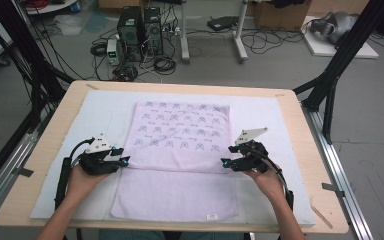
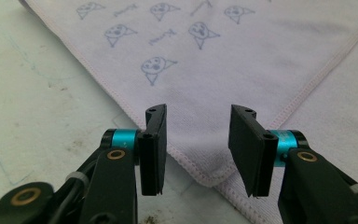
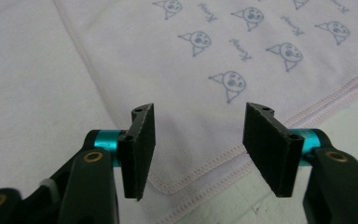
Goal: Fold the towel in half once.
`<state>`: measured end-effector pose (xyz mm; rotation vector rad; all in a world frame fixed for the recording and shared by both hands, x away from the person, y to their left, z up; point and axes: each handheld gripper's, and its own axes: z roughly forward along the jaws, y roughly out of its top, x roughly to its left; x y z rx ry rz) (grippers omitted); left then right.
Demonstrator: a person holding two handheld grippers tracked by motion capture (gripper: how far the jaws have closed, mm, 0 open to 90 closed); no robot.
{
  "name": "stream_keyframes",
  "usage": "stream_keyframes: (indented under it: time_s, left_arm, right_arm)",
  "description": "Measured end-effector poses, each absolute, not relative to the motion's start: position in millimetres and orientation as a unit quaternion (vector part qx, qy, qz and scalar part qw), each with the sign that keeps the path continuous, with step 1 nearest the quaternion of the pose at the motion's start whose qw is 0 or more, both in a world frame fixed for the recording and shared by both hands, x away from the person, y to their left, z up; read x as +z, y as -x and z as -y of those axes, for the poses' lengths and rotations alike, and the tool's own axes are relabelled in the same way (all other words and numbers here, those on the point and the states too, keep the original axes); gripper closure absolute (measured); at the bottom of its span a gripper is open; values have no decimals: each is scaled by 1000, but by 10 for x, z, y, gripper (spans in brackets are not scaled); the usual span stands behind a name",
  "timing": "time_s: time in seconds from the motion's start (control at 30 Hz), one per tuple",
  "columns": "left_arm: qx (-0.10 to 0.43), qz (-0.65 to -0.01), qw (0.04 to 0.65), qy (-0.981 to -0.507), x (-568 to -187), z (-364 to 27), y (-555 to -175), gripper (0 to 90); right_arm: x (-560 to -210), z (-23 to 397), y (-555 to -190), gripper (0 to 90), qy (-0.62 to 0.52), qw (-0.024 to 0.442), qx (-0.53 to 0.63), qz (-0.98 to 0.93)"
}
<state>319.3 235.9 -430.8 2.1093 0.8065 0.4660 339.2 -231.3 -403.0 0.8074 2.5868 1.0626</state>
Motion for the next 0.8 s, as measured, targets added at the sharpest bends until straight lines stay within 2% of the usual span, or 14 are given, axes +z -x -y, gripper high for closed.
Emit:
stream_keyframes:
  time_s: [0.3,0.43,0.53,0.6,0.63,0.73,0.8]
  left_arm:
    - [172,-315,386,-850,-4353,-2324,-3189,577]
    - [167,-311,381,-855,-4386,-2302,-3208,626]
    - [164,-308,379,-857,-4411,-2287,-3223,752]
    - [168,-304,382,-856,-4416,-2263,-3218,838]
    - [171,-301,379,-858,-4412,-2255,-3217,859]
    - [171,-302,383,-856,-4382,-2264,-3210,875]
    - [172,-305,397,-848,-4330,-2289,-3190,876]
  right_arm:
    - [-4241,2298,-3291,508,-273,111,361,-885]
    - [-4283,2231,-3302,537,-262,115,348,-893]
    - [-4353,2213,-3340,590,-264,103,335,-899]
    - [-4348,2229,-3355,698,-263,97,341,-897]
    - [-4348,2233,-3359,758,-261,90,345,-897]
    - [-4338,2235,-3368,845,-255,85,349,-898]
    - [-4308,2251,-3364,857,-254,88,355,-896]
